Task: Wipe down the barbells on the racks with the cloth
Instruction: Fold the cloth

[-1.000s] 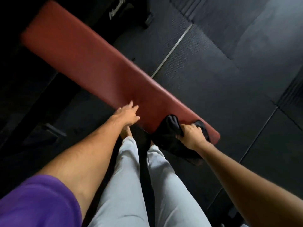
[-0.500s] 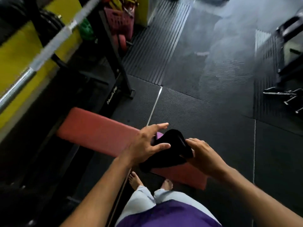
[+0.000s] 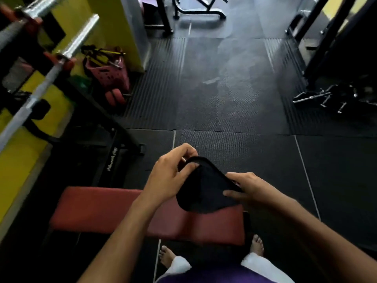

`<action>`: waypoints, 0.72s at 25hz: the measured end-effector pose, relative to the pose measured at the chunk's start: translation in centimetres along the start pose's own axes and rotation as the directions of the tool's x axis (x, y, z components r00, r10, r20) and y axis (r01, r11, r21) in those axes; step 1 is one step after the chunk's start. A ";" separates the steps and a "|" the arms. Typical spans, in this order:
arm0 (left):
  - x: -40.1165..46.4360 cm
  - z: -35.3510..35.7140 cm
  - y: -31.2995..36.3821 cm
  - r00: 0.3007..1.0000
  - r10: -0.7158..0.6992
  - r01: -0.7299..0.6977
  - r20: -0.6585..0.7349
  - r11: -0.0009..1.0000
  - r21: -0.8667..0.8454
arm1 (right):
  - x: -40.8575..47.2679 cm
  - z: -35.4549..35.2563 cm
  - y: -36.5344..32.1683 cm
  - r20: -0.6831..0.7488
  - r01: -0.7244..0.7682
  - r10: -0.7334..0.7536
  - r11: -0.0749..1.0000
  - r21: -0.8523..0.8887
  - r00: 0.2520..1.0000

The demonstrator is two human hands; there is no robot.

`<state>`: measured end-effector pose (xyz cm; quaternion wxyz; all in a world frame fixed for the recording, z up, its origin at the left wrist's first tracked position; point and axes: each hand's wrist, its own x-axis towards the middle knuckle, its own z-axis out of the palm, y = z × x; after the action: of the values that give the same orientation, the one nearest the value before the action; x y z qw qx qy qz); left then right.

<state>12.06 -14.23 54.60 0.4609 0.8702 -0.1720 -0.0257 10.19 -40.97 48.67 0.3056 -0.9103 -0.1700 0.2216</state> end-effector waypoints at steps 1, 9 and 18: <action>1.0 2.0 1.1 1.000 0.002 -0.002 0.002 0.999 0.037 | -1.6 -1.1 2.5 -0.033 -0.022 0.022 1.000 0.016 0.999; 8.9 20.4 11.3 0.969 -0.093 0.094 -0.230 0.996 -0.008 | -12.6 -13.6 17.7 -0.346 -0.237 0.204 0.970 -0.054 0.916; 15.6 33.1 19.4 0.962 0.270 -0.272 0.040 0.945 0.181 | -16.0 -28.4 21.3 -0.552 -0.067 0.434 0.825 0.562 0.712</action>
<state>14.59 -55.52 53.14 0.3759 0.8771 -0.2951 0.0475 14.77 -77.87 60.37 0.5369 -0.8307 0.1426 -0.0363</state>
